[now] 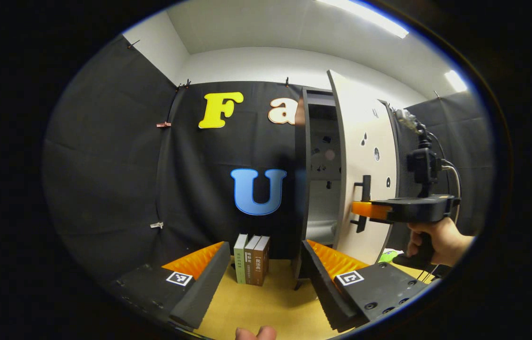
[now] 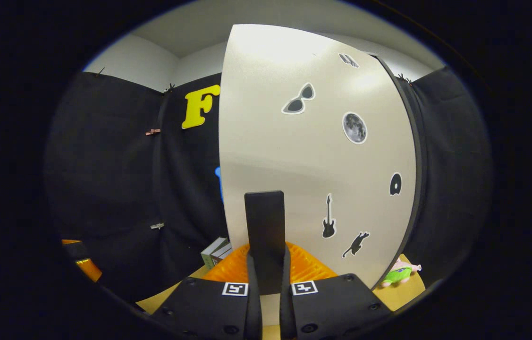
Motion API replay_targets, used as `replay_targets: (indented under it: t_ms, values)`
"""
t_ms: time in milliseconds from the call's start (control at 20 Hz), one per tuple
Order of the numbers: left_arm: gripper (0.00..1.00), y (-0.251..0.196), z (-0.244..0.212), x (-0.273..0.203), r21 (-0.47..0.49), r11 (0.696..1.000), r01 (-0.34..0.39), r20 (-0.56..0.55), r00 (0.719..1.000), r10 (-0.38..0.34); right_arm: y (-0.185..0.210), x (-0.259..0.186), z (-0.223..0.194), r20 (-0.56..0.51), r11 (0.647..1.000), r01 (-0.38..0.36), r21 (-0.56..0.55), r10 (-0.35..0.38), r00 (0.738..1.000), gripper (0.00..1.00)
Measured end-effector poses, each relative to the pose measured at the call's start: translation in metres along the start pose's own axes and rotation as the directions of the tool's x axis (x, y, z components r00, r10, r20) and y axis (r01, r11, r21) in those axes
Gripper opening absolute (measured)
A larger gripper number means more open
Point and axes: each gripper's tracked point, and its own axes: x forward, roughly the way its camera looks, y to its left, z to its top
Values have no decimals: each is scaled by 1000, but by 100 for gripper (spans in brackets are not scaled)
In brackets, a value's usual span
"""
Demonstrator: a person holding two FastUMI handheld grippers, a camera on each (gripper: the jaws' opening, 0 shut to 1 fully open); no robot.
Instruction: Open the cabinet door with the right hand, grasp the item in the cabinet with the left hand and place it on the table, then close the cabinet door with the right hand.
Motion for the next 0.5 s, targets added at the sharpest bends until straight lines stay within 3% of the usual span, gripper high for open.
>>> replay_targets:
  t_ms: [500]
  values:
    - [95, -43, 19, -7, 2, 1000, 25, 46, 999, -25, -59, -93, 9, 20, 1000, -19, 4, 19, 1000, 18]
